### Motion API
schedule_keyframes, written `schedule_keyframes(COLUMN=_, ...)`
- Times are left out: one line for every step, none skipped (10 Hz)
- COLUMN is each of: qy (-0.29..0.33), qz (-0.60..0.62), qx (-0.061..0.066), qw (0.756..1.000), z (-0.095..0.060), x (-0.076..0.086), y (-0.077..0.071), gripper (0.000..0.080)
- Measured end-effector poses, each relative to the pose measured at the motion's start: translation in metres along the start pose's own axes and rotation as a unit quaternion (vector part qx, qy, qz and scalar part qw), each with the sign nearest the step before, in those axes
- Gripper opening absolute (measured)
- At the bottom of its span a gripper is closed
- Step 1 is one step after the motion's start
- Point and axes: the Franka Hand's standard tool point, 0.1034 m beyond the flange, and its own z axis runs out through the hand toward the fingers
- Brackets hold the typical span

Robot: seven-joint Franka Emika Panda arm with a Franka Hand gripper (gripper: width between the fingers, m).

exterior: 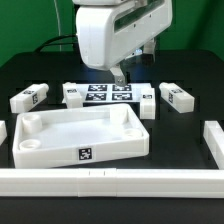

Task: Assemble desk

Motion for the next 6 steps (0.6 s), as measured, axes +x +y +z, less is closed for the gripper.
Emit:
schedule_keyframes(qy=0.000, qz=-0.001, qx=0.000, qw=1.000, z=0.0000, x=0.0001, y=0.0000, gripper=0.0650)
schedule_keyframes(qy=0.000, qz=-0.001, qx=0.000, qw=1.000, z=0.0000, x=0.0001, y=0.0000, gripper=0.0650)
schedule_keyframes(qy=0.000, qz=-0.001, qx=0.000, qw=1.000, z=0.0000, x=-0.0001, y=0.0001, gripper=0.0650)
schedule_keyframes(qy=0.000, qz=-0.001, qx=0.000, qw=1.000, z=0.0008, x=-0.0004, y=0.0001, gripper=0.0650)
schedule_keyframes(qy=-0.001, qz=-0.001, qx=0.001, qw=1.000, z=0.0014, x=-0.0006, y=0.0000, gripper=0.0650)
schedule_keyframes(qy=0.001, qz=-0.023, qx=-0.004, qw=1.000, z=0.0024, x=-0.0030, y=0.0015, gripper=0.0650)
